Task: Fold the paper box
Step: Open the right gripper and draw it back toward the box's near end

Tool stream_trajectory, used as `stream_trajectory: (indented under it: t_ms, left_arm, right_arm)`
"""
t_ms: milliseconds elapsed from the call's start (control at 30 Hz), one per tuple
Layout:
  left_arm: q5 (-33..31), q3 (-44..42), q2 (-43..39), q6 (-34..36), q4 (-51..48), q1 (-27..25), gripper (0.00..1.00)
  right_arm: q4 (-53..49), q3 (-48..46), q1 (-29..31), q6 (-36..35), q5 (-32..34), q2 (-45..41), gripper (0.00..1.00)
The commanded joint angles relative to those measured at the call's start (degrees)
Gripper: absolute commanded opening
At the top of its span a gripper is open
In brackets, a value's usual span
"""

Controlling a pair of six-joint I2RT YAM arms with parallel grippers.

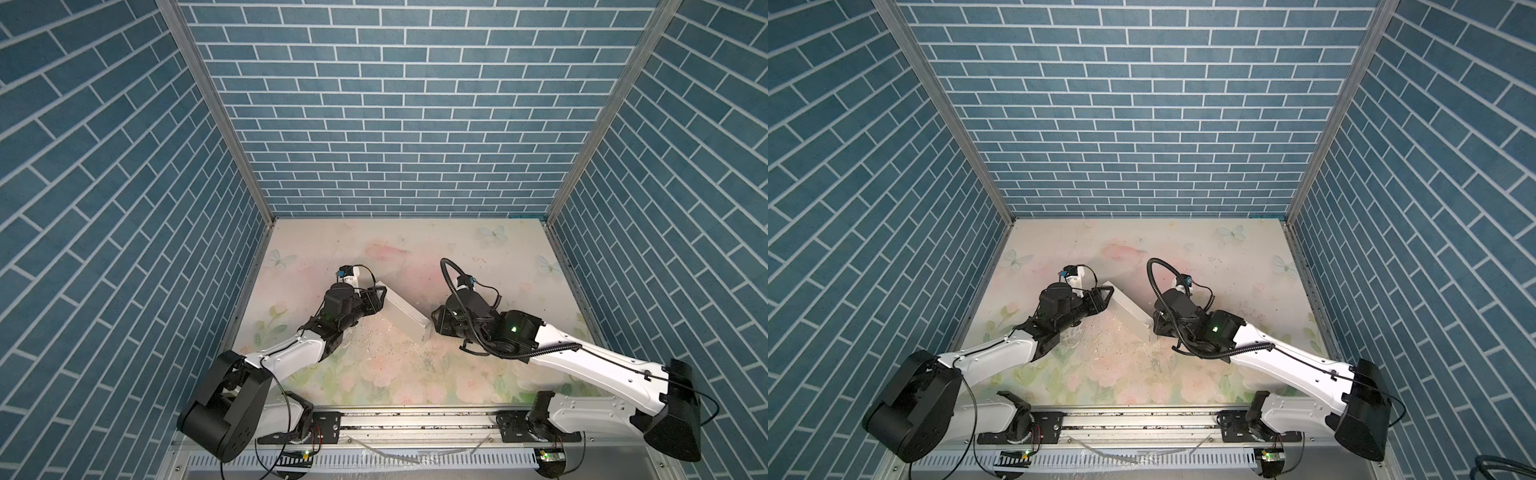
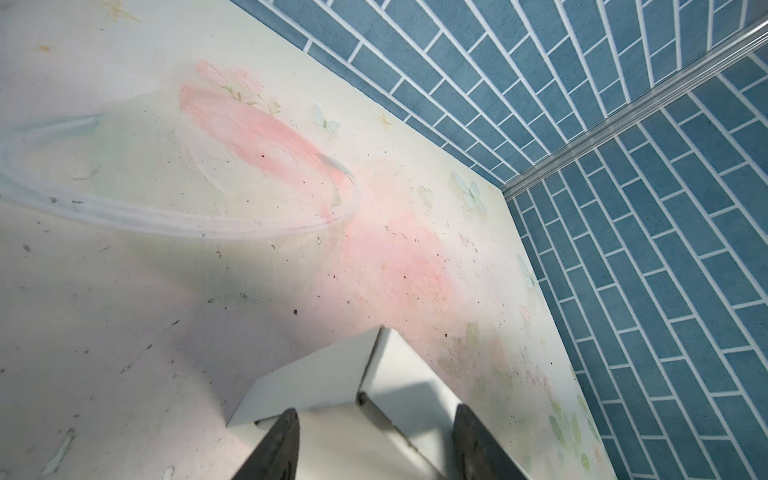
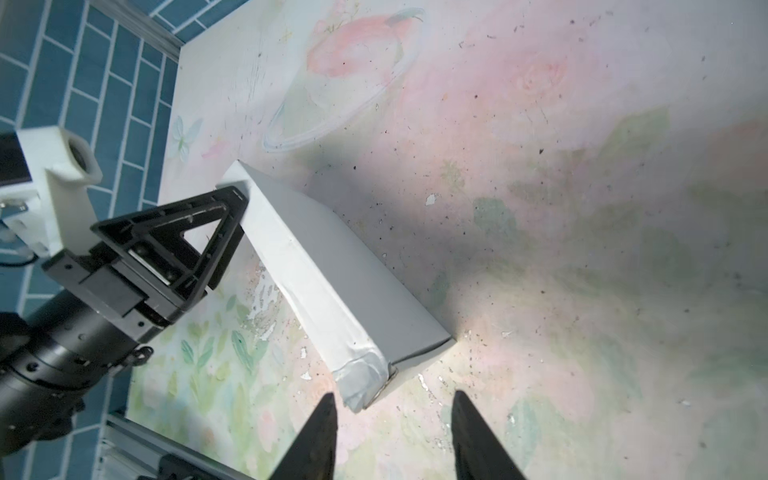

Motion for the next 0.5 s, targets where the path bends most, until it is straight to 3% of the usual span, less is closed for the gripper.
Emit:
stream_trajectory:
  t_ms: [0, 133, 467]
  left_arm:
    - [-2.39, -1.91, 0.58, 1.75, -3.50, -0.28, 0.59]
    - [-1.51, -1.86, 2.09, 1.83, -1.99, -0.29, 0.59]
    - [-1.41, -2.37, 2.60, 1.83, -0.84, -0.46, 0.58]
  right_arm:
    - [9.14, -5.85, -0.09, 11.72, 0.67, -2.31, 0.44]
    - [16.07, -9.34, 0.55, 15.35, 2.00, -2.62, 0.43]
    - [20.39, -10.63, 1.64, 17.99, 3.98, -0.27, 0.42]
